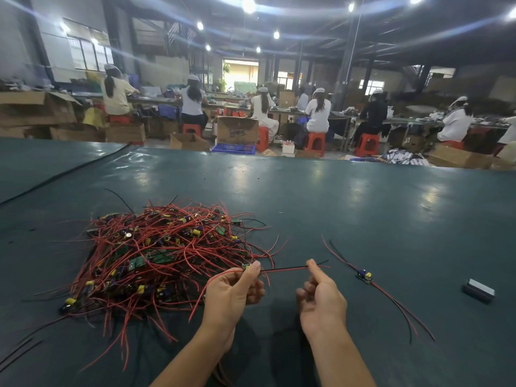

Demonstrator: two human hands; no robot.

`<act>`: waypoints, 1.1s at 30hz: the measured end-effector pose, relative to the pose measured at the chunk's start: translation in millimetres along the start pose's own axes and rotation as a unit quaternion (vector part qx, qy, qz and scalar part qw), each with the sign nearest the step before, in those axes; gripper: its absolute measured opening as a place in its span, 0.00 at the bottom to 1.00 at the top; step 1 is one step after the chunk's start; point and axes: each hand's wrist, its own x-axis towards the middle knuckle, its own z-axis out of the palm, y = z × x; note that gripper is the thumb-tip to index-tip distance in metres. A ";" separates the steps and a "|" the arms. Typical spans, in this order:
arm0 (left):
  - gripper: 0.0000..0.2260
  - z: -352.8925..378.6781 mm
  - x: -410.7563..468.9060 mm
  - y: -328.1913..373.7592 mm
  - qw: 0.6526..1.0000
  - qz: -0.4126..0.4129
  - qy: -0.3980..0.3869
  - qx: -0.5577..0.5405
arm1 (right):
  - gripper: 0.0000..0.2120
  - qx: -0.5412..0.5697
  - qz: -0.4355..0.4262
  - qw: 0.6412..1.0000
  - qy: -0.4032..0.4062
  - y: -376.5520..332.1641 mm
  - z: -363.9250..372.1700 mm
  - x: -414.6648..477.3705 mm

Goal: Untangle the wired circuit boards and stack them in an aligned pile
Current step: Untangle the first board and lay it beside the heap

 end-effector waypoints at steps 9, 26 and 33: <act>0.09 1.0 -2.7 4.5 1.000 -0.005 -0.007 -0.014 | 0.07 0.038 0.018 0.998 -0.040 -9.8 -5.2 4.7; 0.10 2.0 -4.7 1.8 0.999 0.002 -0.040 -0.011 | 0.16 -0.125 -0.032 0.989 -0.066 17.7 2.9 -21.4; 0.19 -5.5 1.8 -4.5 0.999 -0.019 -0.026 0.021 | 0.07 -0.156 -0.029 0.977 -0.143 50.1 11.6 -49.4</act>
